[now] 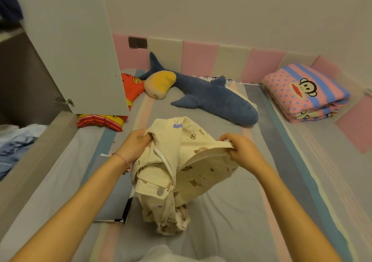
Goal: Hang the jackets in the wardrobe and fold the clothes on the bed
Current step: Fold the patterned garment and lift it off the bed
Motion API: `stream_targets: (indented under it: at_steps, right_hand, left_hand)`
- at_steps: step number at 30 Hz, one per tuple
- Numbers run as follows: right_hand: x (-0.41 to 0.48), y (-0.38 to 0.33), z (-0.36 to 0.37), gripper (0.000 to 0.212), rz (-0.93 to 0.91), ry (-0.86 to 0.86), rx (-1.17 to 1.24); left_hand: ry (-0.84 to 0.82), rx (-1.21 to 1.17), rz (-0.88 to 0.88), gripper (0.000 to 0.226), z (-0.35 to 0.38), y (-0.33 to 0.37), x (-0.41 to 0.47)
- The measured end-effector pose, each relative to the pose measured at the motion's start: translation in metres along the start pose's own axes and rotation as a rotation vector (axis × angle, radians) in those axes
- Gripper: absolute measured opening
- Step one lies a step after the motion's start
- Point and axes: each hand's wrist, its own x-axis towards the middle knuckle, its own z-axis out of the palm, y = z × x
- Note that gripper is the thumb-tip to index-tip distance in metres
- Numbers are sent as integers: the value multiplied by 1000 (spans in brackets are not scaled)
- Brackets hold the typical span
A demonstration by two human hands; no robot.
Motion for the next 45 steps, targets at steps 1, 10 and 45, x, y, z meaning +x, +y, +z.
stream_targets:
  at_steps: [1,10,45]
  right_hand:
    - [2,3,1,24,31,51,7]
    - [10,20,-2,20,723,-59,851]
    - [-3,-103,-45,14,-329,-180,1047]
  left_hand:
    - [10,2,21,40,0,-2,0]
    - [-188,85,155,23,-12,-14,-13]
    - [-452,287,360,50,18,100,-26]
